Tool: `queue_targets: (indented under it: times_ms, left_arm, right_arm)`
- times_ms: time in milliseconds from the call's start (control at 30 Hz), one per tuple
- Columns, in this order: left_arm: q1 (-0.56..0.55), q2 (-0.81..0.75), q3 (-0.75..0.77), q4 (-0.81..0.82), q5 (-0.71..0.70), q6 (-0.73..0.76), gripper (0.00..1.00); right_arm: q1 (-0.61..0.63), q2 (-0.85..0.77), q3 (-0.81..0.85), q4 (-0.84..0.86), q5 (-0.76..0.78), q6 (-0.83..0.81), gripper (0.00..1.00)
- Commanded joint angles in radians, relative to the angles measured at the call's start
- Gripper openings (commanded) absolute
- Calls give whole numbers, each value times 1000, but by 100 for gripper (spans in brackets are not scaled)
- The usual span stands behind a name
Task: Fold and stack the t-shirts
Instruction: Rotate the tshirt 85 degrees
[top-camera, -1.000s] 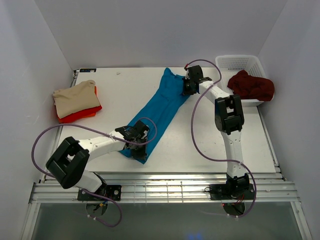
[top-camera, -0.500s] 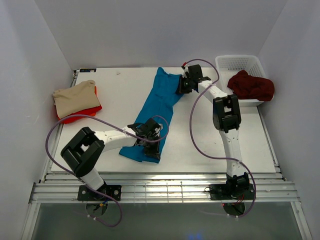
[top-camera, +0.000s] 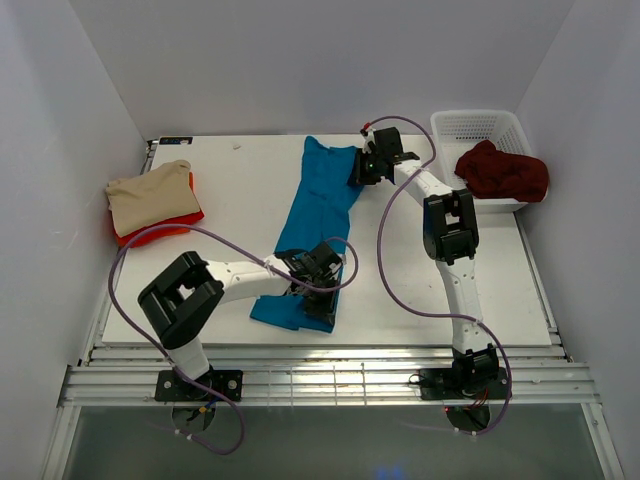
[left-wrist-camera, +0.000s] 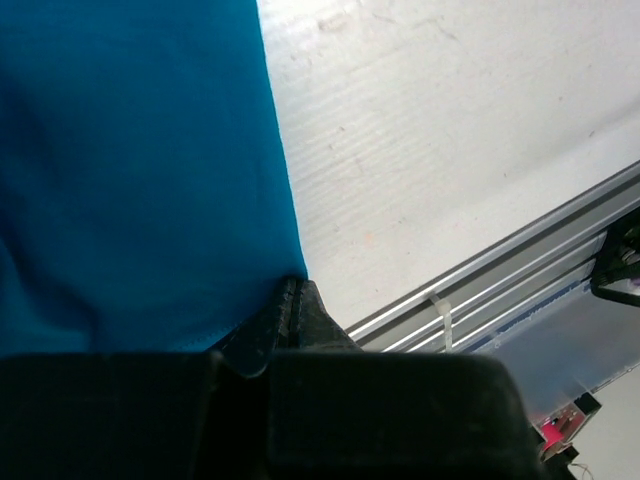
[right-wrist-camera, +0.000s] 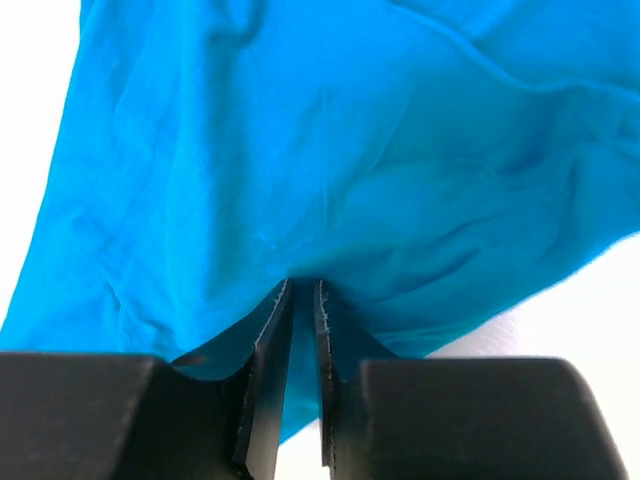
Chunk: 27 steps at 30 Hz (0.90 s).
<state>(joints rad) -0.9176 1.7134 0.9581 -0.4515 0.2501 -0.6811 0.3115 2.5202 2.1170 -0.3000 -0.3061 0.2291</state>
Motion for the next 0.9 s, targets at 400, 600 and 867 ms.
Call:
queue_targets:
  times_ms: [400, 600, 867]
  left_arm:
    - [-101, 115, 166, -59, 32, 49, 0]
    - [-104, 207, 294, -56, 15, 74, 0]
    - [-104, 190, 387, -53, -135, 57, 0]
  right_arm:
    - [-25, -29, 6, -71, 88, -102, 27]
    - [-48, -50, 15, -74, 78, -134, 29]
    - [-77, -230, -74, -62, 114, -209, 32]
